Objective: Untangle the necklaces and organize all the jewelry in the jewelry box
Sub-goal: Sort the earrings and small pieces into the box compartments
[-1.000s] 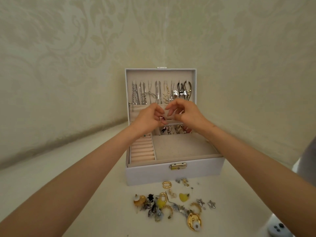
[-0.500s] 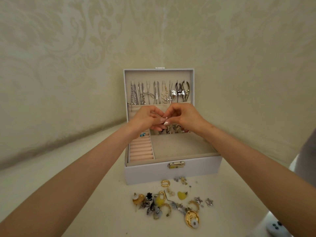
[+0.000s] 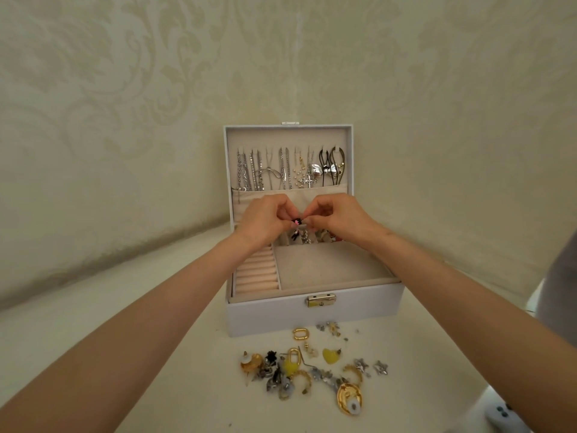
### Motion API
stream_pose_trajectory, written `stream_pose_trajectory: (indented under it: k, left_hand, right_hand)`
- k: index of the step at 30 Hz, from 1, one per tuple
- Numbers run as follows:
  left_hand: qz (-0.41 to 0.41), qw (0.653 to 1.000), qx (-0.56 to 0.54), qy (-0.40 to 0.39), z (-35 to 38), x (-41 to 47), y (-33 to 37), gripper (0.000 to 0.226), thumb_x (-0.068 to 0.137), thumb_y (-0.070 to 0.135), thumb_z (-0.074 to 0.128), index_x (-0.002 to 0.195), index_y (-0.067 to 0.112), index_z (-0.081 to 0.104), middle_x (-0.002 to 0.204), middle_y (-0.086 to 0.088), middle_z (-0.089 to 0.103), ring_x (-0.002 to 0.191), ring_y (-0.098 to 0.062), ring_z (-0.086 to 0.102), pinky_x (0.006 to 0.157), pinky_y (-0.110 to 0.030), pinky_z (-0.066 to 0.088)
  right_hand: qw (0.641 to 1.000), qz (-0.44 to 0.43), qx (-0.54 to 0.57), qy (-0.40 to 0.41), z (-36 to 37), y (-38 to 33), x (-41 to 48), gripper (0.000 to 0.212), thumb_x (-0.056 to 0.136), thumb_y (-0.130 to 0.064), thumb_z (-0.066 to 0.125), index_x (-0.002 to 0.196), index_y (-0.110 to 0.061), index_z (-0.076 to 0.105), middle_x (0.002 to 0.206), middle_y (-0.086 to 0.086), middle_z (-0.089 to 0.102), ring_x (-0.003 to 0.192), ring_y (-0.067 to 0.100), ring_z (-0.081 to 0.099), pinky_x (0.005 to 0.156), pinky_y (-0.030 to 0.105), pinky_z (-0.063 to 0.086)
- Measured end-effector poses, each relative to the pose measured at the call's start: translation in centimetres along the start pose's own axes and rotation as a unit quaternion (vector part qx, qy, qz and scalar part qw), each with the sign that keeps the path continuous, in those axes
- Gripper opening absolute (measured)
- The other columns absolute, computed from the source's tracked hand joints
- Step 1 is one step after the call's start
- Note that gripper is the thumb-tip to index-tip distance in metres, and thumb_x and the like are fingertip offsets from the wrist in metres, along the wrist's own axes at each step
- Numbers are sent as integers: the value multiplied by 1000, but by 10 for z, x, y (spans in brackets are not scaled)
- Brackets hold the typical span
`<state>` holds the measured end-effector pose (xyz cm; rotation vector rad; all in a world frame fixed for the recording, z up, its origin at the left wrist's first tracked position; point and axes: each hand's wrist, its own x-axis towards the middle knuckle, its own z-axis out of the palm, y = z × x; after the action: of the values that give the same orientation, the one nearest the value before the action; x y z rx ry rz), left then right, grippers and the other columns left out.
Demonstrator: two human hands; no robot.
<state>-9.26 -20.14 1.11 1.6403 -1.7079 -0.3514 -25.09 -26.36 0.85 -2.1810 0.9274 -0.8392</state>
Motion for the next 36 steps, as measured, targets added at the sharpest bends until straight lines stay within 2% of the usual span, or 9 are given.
stream_pose_trajectory:
  k: [2,6,10,15,19,24,27,31,36]
  left_hand:
    - [2,1000,23,-3,0,0,-2,18,78,9,72,82,22,61,82,2,68,82,-15,65,81,-32,51]
    - [-1,997,70,-39,2,-1,-6,12,80,16,72,83,24,64,86,2,69,87,-17,64,83,-38,51]
    - [22,988,144,-53,4,-3,-6,8,82,21,70,89,24,68,88,7,65,91,-15,60,76,-28,44]
    - [58,975,213,-25,4,-3,-2,8,81,22,70,88,24,71,96,3,67,98,-17,56,75,-27,42]
    - [63,978,197,-1,2,-4,-1,10,83,15,66,88,23,68,95,4,69,97,-16,58,79,-30,46]
    - [54,982,182,-20,4,-5,-4,18,81,7,63,89,22,68,90,5,70,91,-14,62,74,-27,45]
    - [63,981,182,-12,3,-7,-5,14,83,10,64,90,22,68,92,5,69,93,-14,60,75,-27,45]
    - [71,983,171,11,-5,-14,0,8,85,19,65,90,25,66,89,11,64,91,-13,55,73,-28,42]
    - [68,989,132,19,-12,-54,13,13,84,31,66,84,27,54,79,16,55,75,-8,50,64,-26,35]
  right_hand:
    - [1000,-3,-11,-5,0,2,0,6,81,-4,70,84,-9,69,80,5,70,73,16,66,73,28,54]
    - [997,-23,-70,-25,1,4,-3,4,79,-7,72,83,-8,72,75,-4,65,66,3,57,63,12,45]
    - [984,-44,-166,-51,2,7,-3,6,79,-16,73,85,-17,74,85,-8,62,86,11,55,78,23,44]
    - [978,-51,-193,-56,2,3,-5,11,75,-16,76,85,-21,73,89,-6,62,87,10,52,79,27,44]
    - [979,-49,-192,-48,2,3,-4,13,74,-17,77,83,-24,71,91,-1,66,87,12,52,78,29,44]
    - [978,-55,-197,-40,3,3,-4,11,74,-17,77,83,-23,73,85,-7,61,87,10,49,78,29,42]
    - [982,-56,-179,-13,1,2,-3,12,73,-17,77,80,-26,72,73,-17,54,77,5,45,77,30,43]
    - [983,-63,-170,-7,-1,-3,-8,12,73,-21,78,77,-30,70,71,-17,53,71,0,44,74,30,42]
    - [987,-94,-129,10,3,-21,-35,11,74,-24,77,74,-31,69,71,-16,58,67,3,45,69,29,41]
